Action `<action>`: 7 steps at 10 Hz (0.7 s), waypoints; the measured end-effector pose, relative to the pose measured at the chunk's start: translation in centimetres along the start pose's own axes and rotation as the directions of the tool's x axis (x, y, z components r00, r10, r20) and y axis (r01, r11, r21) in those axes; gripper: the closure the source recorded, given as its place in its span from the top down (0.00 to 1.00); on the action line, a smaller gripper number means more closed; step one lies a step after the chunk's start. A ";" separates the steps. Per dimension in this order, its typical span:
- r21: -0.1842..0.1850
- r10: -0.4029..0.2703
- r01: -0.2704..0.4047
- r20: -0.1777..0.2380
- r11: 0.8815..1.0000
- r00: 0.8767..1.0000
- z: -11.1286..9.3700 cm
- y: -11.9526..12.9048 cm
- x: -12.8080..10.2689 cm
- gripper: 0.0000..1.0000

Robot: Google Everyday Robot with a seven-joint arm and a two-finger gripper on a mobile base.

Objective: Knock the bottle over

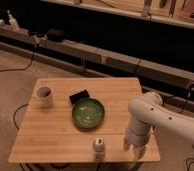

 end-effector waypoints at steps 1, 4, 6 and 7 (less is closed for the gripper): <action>-0.001 -0.013 0.013 0.015 1.000 1.000 0.2 0.5 -0.6 0.18; 0.038 -0.066 0.062 0.124 0.997 0.990 2.5 0.9 -3.2 0.00; 0.043 -0.082 0.075 0.194 0.996 0.978 4.9 0.1 -4.1 0.00; 0.037 -0.087 0.081 0.214 0.996 0.973 6.0 -0.4 -4.2 0.00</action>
